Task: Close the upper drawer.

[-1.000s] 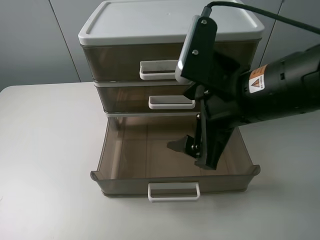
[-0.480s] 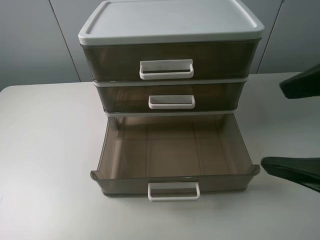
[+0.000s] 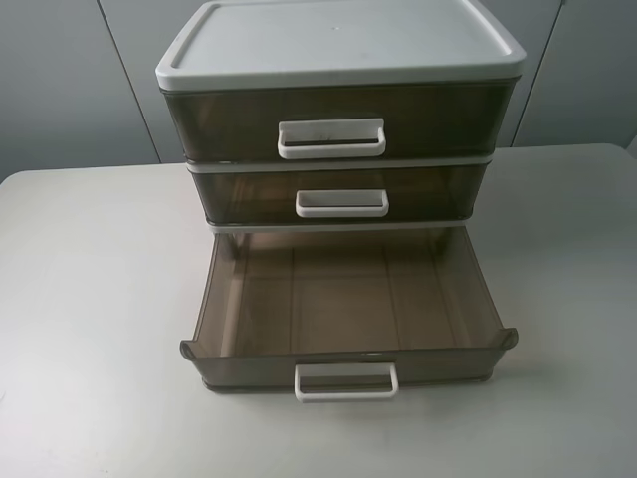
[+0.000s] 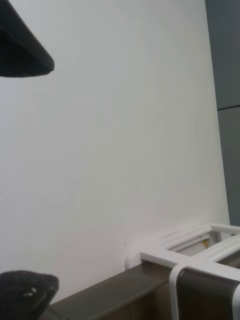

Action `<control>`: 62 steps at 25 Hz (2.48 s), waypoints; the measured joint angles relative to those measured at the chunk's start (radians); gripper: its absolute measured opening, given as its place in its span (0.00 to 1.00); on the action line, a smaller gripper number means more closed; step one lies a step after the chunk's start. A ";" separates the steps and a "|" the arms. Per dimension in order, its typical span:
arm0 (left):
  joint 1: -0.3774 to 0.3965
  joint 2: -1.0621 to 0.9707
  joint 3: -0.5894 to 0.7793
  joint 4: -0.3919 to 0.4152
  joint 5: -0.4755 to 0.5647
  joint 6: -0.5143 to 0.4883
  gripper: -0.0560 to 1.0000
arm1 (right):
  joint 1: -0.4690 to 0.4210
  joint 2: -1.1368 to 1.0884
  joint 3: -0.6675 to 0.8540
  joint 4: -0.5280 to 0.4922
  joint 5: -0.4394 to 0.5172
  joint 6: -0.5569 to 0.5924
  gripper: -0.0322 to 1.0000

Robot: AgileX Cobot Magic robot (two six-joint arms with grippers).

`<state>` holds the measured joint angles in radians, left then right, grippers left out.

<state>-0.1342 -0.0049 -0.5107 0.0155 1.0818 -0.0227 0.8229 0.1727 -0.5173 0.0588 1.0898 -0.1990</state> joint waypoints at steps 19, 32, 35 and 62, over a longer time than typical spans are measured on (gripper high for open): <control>0.000 0.000 0.000 0.000 0.000 0.000 0.75 | -0.056 -0.172 0.005 -0.099 -0.001 0.127 0.71; 0.000 0.000 0.000 0.000 0.000 0.000 0.75 | -0.662 -0.174 0.006 -0.082 -0.001 0.096 0.71; 0.000 0.000 0.000 0.000 0.000 0.000 0.75 | -0.709 -0.174 0.006 -0.073 -0.001 0.086 0.71; 0.000 0.000 0.000 0.000 0.000 0.000 0.75 | -0.771 -0.174 0.007 -0.071 -0.001 0.080 0.71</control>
<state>-0.1342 -0.0049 -0.5107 0.0155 1.0818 -0.0227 0.0514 -0.0016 -0.5100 -0.0123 1.0892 -0.1188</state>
